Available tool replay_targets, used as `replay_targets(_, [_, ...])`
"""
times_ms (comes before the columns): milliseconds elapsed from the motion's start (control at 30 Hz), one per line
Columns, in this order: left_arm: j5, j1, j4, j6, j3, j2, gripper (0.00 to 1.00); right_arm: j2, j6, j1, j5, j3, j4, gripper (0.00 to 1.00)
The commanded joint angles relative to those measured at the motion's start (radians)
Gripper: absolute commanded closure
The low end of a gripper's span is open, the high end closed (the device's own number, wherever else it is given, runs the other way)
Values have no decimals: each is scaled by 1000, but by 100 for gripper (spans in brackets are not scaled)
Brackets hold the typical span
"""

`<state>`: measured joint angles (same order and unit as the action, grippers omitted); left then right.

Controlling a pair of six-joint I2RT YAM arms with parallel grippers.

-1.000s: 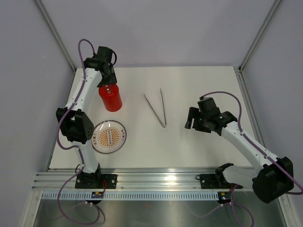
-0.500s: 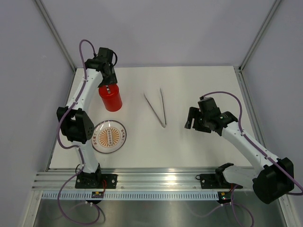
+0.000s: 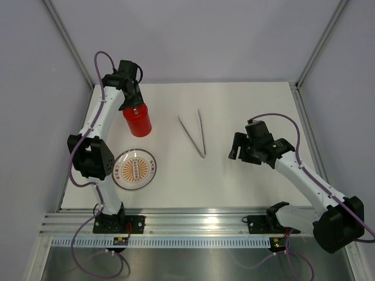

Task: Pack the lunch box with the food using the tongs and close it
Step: Close the box lid on the packing box, then reset both arms

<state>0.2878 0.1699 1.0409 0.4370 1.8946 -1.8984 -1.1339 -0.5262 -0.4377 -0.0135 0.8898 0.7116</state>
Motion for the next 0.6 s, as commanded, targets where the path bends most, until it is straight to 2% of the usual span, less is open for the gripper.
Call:
replay_targets(0, [-2, -4, 36, -17, 103, 146, 42, 19, -12, 2, 7, 17, 0, 21])
replay_targets(167, [-13, -4, 42, -18, 107, 278, 42, 25, -14, 2, -8, 31, 11, 18])
replay_targets(233, [-28, -4, 24, -18, 63, 329, 42, 36, -18, 2, -35, 34, 19, 12])
replay_targets(300, [-51, -3, -25, -20, -46, 425, 42, 48, -53, 2, -100, 47, 49, 1])
replay_targets(433, [-145, -4, -148, -52, -285, 620, 41, 86, -101, 1, -282, 69, 97, 1])
replay_targets(467, [-159, -4, -192, -55, -384, 659, 39, 92, -103, 1, -299, 74, 100, 1])
replay_targets(567, [-182, -3, -283, -60, -530, 804, 27, 112, -113, 1, -348, 71, 111, 1])
